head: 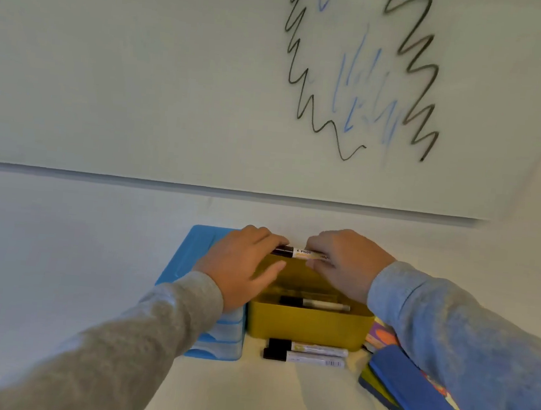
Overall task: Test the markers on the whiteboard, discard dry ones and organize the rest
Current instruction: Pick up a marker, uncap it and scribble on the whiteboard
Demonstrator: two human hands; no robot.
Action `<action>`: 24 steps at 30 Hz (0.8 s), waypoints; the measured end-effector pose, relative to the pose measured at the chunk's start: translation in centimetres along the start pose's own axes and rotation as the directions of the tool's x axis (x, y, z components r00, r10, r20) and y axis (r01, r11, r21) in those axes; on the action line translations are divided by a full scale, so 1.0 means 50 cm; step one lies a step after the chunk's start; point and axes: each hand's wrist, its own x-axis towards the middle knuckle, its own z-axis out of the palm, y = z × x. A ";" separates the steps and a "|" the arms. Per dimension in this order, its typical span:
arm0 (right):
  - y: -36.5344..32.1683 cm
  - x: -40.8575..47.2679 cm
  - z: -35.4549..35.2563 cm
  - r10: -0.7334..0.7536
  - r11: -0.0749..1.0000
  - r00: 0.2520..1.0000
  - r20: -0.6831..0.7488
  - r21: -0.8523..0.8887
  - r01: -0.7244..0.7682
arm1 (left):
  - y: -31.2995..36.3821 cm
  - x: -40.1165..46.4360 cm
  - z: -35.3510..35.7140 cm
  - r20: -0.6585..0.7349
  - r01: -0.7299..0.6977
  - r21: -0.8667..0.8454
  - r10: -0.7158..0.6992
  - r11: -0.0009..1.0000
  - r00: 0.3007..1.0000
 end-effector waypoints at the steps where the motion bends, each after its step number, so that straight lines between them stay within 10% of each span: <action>1: -0.006 -0.013 -0.007 -0.024 1.000 1.000 -0.011 -0.016 0.024 | 0.008 0.003 -0.003 0.015 -0.037 0.045 0.037 0.998 0.999; 14: 0.012 -0.078 -0.096 -0.155 0.909 0.987 -0.045 -0.398 0.125 | 0.059 0.073 -0.127 0.180 -0.285 0.292 0.240 0.913 0.954; 24: -0.009 -0.033 -0.138 -0.227 0.868 0.961 -0.157 -0.481 0.127 | 0.010 0.087 -0.169 -0.141 -0.373 0.536 0.516 0.757 0.845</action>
